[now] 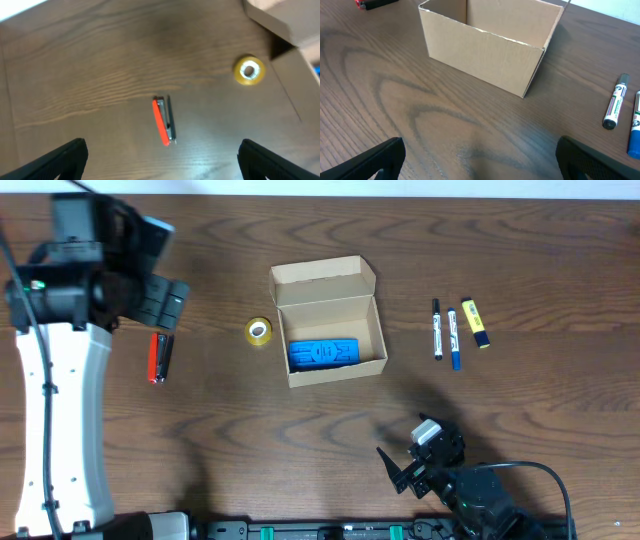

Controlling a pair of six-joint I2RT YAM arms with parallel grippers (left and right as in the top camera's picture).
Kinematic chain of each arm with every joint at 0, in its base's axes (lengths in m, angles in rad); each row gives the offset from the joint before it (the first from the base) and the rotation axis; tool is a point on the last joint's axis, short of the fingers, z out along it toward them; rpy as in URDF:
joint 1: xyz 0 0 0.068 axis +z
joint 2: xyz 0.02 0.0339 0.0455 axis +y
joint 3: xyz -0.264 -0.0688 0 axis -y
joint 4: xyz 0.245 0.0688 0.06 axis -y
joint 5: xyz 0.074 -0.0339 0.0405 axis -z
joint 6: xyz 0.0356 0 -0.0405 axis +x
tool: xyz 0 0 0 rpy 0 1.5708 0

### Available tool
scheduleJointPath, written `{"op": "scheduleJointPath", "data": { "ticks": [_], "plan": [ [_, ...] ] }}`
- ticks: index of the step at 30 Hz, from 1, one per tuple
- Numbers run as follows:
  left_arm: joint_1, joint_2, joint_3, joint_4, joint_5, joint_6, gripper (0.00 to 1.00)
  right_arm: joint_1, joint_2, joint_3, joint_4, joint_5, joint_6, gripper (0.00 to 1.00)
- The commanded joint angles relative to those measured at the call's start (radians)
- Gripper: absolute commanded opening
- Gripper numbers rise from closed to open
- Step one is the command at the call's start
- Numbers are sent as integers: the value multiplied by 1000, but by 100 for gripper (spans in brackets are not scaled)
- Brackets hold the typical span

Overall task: Pack container
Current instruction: 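Move the left gripper to the red stapler and grasp it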

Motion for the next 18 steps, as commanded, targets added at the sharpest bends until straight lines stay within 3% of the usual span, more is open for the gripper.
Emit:
{"op": "scheduleJointPath", "data": {
  "ticks": [1,10,18],
  "plan": [
    [64,33,-49,47,83,-45,96,14,-8,-3,-1,2,-13,99],
    [100,105,-279,190,145,-52,97,14,-8,-3,-1,2,-13,99],
    [98,181,-386,274,-31,-52,98,14,-8,-3,-1,2,-13,99]
  ]
}}
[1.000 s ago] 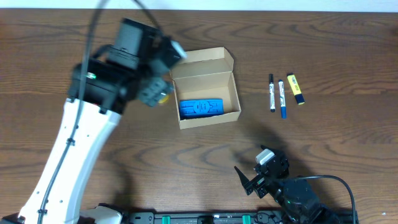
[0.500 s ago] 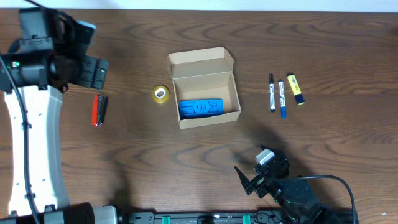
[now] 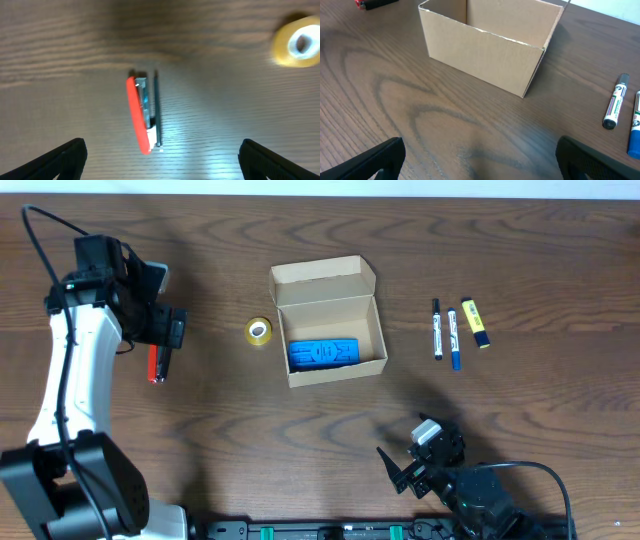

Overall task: Pack container
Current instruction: 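Move the left gripper to the red stapler and grasp it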

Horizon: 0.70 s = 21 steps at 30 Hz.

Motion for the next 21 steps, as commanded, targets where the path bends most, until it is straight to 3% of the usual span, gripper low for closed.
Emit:
{"op": "scheduleJointPath", "data": {
  "ticks": [1,14,21],
  "plan": [
    [1,42,-29,14,-86,-8,98,14,-8,-3,-1,2,-13,99],
    [5,243,-114,246,-95,-56,98,14,-8,-3,-1,2,-13,99],
    [23,314,-114,282,-114,-115,100,14,-8,-3,-1,2,-13,99]
  ]
}}
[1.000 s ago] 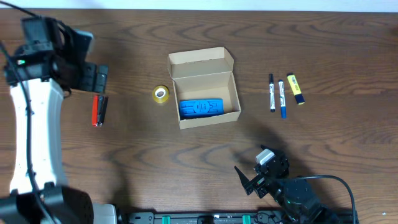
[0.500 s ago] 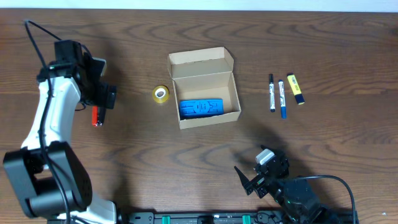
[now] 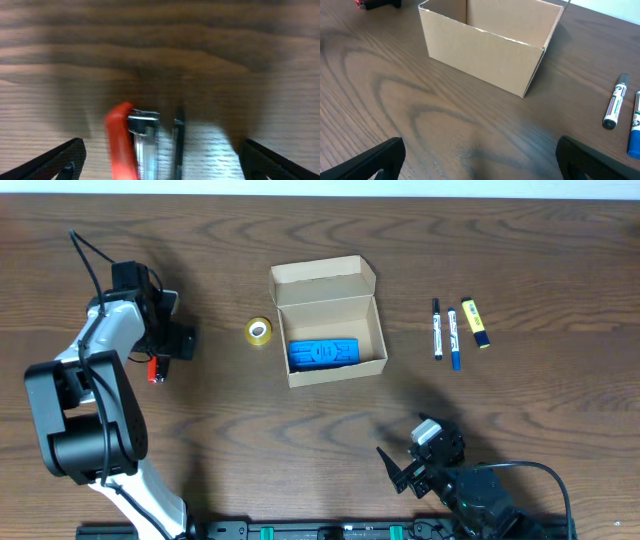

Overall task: Pack container
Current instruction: 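Move the left gripper to the red stapler and grasp it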

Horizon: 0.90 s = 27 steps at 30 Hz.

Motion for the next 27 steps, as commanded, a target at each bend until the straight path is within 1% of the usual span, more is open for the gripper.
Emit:
{"op": "scheduleJointPath", "data": {
  "ticks": [1,2,3,5,6,9,12,14,15,16,17,25,27],
  "plan": [
    [15,30,-6,-3,-25,-42,100,14,-8,-3,-2,2,-13,99],
    [15,31,-6,-6,-25,-45,100,14,-8,-3,-2,2,-13,99],
    [15,32,-6,-7,-25,-45,94,14,-8,-3,-2,2,-13,99],
    [15,32,-8,-18,-25,-45,86,14,-8,-3,-2,2,-13,99],
    [15,32,-8,-24,-25,-45,80,14,-8,-3,-2,2,-13,99],
    [15,32,-8,-35,-25,-45,73,14,-8,-3,-2,2,-13,99],
    [15,32,-8,-38,-26,-46,64,14,-8,-3,-2,2,-13,99],
    [15,32,-8,-37,-29,-56,54,14,-8,-3,-2,2,-13,99],
    [15,32,-8,-37,-29,-56,47,14,-8,-3,-2,2,-13,99],
    [15,32,-8,-37,-29,-56,45,14,-8,-3,-2,2,-13,99],
    [15,32,-8,-37,-29,-56,45,14,-8,-3,-2,2,-13,99],
    [14,32,-2,-26,-29,-71,25,14,-8,-3,-2,2,-13,99],
    [14,30,5,-26,-29,-76,24,14,-8,-3,-2,2,-13,99]
  ]
}}
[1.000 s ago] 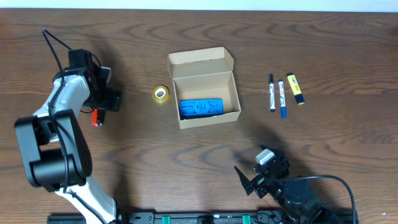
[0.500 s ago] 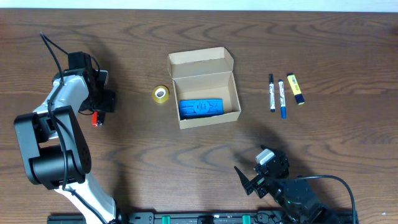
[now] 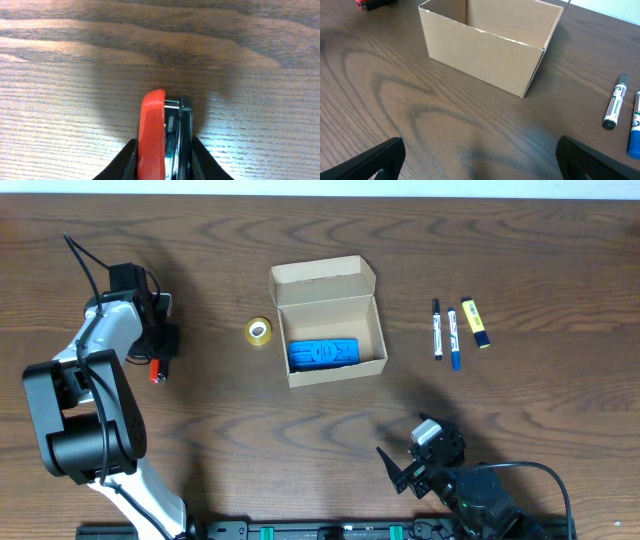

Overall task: Pack container
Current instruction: 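Move the left gripper to the red stapler and grasp it, then lift the red stapler over and lower it into the box beside the duster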

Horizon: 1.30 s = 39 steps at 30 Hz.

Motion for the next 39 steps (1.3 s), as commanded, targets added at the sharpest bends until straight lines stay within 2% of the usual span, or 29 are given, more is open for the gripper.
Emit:
{"op": "scheduleJointPath", "data": {
  "ticks": [1,2,3,4,11,16,21,25,27,30,33,37,39],
  "plan": [
    [3,23,13,-3,-9,-18,23,14,-7,-3,-1,2,-13,99],
    [2,21,21,-8,-9,-19,20,14,-7,-3,-1,2,-13,99],
    [1,19,30,-16,-9,-18,10,14,-7,-3,-1,2,-13,99],
    [0,16,44,-30,-9,-18,6,14,-7,-3,-1,2,-13,99],
    [-24,5,206,-185,48,-33,6,14,-7,-3,-1,2,-13,99],
    [-55,4,375,-303,167,46,6,14,-7,-3,-1,2,-13,99],
    [-114,4,529,-340,286,120,6,14,-7,-3,-1,2,-13,99],
    [-193,4,619,-340,296,246,6,14,-7,-3,-1,2,-13,99],
    [-237,4,644,-340,319,363,6,14,-7,-3,-1,2,-13,99],
    [-299,4,650,-346,385,611,6,14,-7,-3,-1,2,-13,99],
    [-345,5,650,-346,384,761,5,14,-7,-3,-1,2,-13,99],
    [-367,5,650,-309,382,766,5,14,-7,-3,-1,2,-13,99],
    [-368,5,650,-288,385,691,5,14,-7,-3,-1,2,-13,99]
  ]
}}
